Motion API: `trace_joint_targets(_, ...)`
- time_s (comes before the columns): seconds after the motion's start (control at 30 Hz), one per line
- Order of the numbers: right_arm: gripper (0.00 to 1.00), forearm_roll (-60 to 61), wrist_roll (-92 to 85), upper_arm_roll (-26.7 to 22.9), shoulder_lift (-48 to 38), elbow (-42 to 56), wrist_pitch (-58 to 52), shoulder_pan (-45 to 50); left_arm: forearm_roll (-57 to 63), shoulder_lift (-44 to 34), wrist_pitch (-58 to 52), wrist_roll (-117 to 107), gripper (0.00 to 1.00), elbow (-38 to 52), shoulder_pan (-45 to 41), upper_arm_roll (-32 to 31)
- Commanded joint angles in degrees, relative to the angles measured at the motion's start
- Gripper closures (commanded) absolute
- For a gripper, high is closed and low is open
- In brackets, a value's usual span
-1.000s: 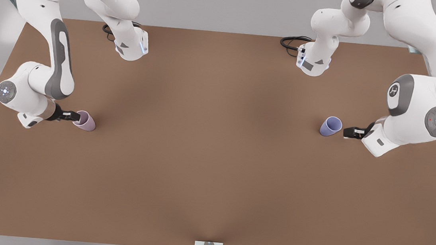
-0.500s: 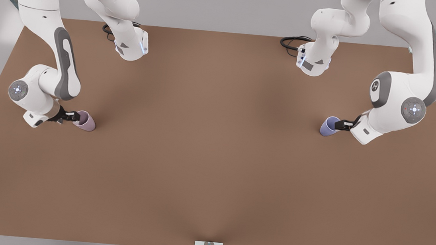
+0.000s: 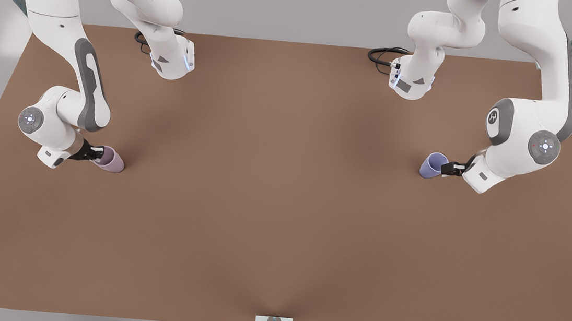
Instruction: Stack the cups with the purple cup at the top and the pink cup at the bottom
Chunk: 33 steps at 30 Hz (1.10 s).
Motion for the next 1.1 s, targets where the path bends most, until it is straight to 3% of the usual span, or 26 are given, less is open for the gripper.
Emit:
trace_joint_targets(0.0,0.79,-0.11,-3.39,0.0,-0.06,0.03,-0.36,0.17,0.05,-0.04,-0.05,0.03,0.0,0.03,0.03,0.09)
trace_joint_targets(0.27,0.79,0.5,-0.75,2.02,-2.26,2.57,-6.42,1.05,0.05,-0.13,-0.4,0.03,0.0,0.03,0.03,0.0)
trace_joint_targets(0.47,0.79,0.94,16.03,12.74,-5.6,3.72,-11.07,1.22,0.05,-0.56,-0.14,0.73,0.0,-2.52,0.03,1.32)
trace_joint_targets(0.63,0.79,5.33,34.75,13.98,-2.61,10.13,-11.69,14.48,0.05,-0.65,5.74,9.43,0.0,-7.88,0.03,5.89)
trace_joint_targets(0.83,0.79,8.06,58.31,13.45,11.1,33.33,-17.67,30.92,0.05,-0.04,7.15,15.05,0.0,-10.34,0.03,8.09)
trace_joint_targets(1.0,0.79,9.82,72.02,4.14,25.07,54.86,-23.55,47.36,0.14,0.14,15.77,17.08,0.0,-17.64,0.03,8.26)
trace_joint_targets(1.07,0.79,9.65,79.31,3.69,32.45,65.06,-25.23,51.14,0.22,0.14,16.29,17.25,0.0,-17.99,0.03,8.35)
